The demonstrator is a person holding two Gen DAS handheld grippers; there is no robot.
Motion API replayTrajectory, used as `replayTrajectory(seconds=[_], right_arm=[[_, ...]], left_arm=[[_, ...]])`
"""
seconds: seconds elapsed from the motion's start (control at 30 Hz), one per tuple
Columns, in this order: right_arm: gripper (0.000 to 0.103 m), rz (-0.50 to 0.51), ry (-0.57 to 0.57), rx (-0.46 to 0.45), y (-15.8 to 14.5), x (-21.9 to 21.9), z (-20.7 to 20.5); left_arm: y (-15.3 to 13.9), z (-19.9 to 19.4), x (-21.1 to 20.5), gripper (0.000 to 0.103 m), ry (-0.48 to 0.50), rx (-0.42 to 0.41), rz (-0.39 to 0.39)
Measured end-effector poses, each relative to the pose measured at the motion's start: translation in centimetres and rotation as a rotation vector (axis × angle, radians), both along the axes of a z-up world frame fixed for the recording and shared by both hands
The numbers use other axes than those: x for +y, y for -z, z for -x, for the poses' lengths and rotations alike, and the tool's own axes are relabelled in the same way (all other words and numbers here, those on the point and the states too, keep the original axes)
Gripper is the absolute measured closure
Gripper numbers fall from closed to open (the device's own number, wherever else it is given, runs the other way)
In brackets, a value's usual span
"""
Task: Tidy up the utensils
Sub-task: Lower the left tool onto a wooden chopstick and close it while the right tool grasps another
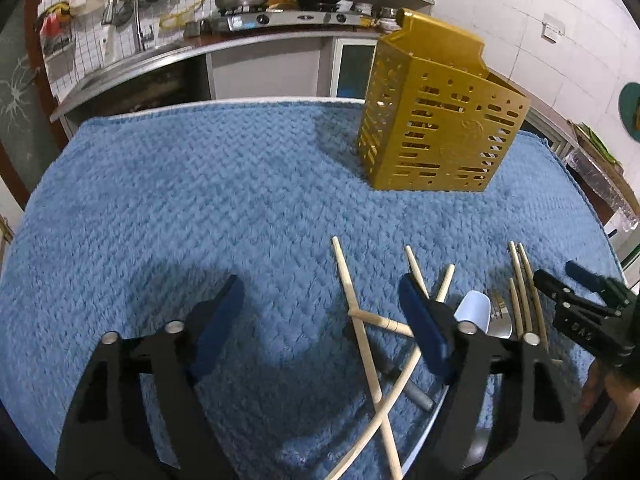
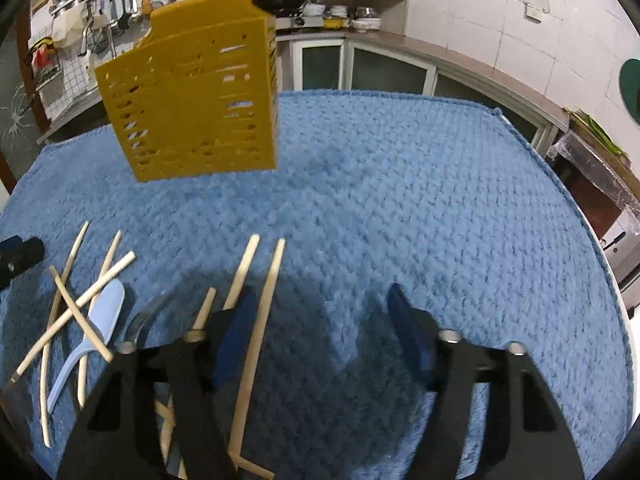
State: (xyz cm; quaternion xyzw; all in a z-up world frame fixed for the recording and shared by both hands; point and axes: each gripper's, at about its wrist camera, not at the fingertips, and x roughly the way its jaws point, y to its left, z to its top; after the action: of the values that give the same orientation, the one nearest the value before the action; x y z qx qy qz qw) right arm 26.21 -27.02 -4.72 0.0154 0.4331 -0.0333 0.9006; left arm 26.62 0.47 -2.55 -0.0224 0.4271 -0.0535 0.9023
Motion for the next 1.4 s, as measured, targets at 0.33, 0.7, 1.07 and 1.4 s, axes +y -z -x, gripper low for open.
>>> replayTrajectory(seconds=[0.33, 0.7, 1.07, 1.4], right_arm=[[0.068, -0.051, -0.045, 0.019, 0.7, 1.0, 0.2], [0.071, -0.036, -0.053, 0.006, 0.8, 1.5, 0.3], [0.069, -0.065, -0.005, -0.009, 0.9, 1.4, 0.4], [0.068, -0.044, 0.023, 0.001, 0.9, 1.9, 0.0]], left_arm=[[1.2, 0.6, -1.3, 0.057, 0.026, 0.102, -0.043], [3.0, 0.0, -1.8, 0.061, 0.026, 0.139, -0.065], [3.7, -1.0, -3.0, 0.064, 0.011, 0.068, -0.117], [3.9, -1.9, -3.2, 0.064, -0.044, 0.047, -0.104]])
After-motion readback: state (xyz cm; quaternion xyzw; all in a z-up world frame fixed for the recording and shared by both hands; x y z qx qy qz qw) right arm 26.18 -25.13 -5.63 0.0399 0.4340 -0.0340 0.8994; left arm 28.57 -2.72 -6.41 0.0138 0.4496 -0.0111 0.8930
